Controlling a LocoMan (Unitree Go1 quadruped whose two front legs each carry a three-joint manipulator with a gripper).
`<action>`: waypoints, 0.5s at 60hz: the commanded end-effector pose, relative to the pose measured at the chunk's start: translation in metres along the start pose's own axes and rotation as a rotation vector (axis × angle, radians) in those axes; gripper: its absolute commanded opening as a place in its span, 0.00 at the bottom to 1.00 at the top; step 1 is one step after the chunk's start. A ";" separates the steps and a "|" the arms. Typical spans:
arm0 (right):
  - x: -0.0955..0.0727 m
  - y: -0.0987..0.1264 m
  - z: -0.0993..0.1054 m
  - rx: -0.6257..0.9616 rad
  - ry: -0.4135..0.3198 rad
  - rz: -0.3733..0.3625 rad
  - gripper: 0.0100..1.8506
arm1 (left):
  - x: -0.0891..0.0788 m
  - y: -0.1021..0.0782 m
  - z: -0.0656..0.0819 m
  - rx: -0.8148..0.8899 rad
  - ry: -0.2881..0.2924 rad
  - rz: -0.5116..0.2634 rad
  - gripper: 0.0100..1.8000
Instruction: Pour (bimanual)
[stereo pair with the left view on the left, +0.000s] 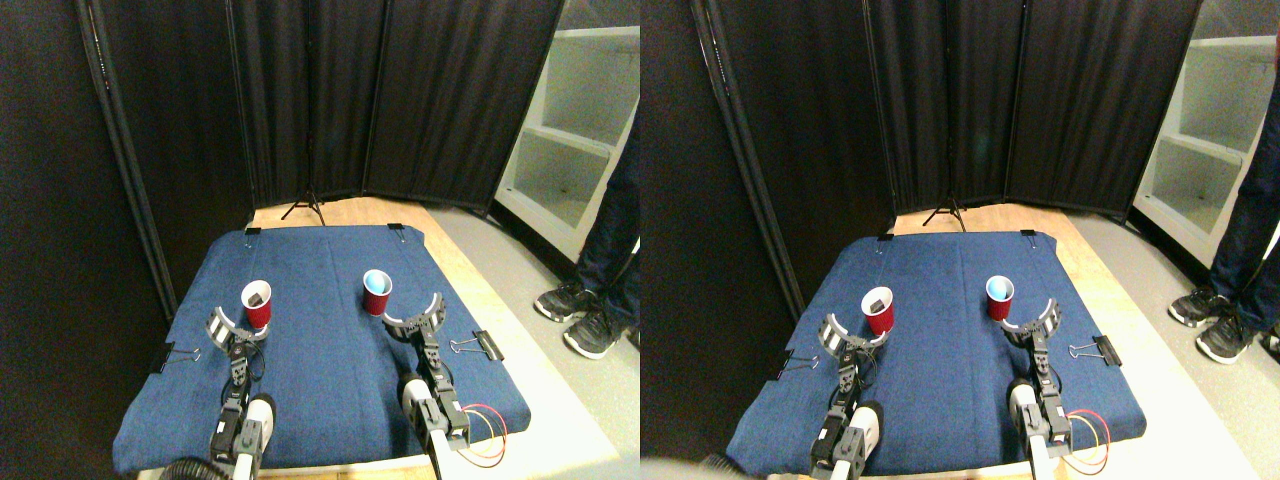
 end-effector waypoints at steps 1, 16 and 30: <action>0.011 0.002 -0.007 -0.007 0.013 0.027 0.55 | 0.005 -0.005 -0.007 -0.051 -0.008 -0.003 0.58; 0.018 0.003 -0.017 0.133 0.040 -0.026 0.52 | 0.010 -0.007 -0.017 -0.095 0.015 0.024 0.59; 0.022 0.006 -0.028 0.170 0.073 -0.077 0.51 | 0.014 -0.006 -0.022 -0.166 0.010 0.064 0.58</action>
